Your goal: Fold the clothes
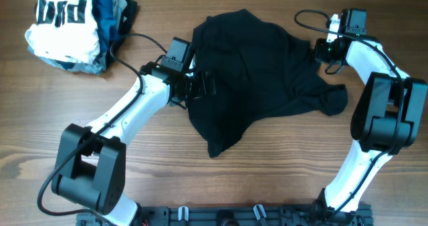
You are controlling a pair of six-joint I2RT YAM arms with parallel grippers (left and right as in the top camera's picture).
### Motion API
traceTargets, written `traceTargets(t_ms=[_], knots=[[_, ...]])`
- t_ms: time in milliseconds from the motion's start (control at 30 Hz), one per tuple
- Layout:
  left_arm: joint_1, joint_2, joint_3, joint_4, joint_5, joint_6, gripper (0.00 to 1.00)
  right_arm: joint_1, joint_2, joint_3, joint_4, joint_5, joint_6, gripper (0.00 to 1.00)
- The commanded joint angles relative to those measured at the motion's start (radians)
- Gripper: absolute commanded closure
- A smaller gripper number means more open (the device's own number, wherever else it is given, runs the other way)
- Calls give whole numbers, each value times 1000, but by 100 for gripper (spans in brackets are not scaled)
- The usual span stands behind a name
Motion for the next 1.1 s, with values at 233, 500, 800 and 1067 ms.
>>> traceTargets(t_ms=[233, 500, 800, 1067], knots=[[3, -16, 13, 8, -17, 11, 0, 2, 28, -8, 58, -11, 0, 43], [3, -16, 13, 19, -17, 11, 0, 2, 35, -8, 92, -59, -3, 30], [3, -16, 13, 31, -17, 11, 0, 2, 116, -8, 51, -87, 1, 43], [3, -16, 13, 43, -17, 11, 0, 2, 116, -8, -31, -86, 0, 71]])
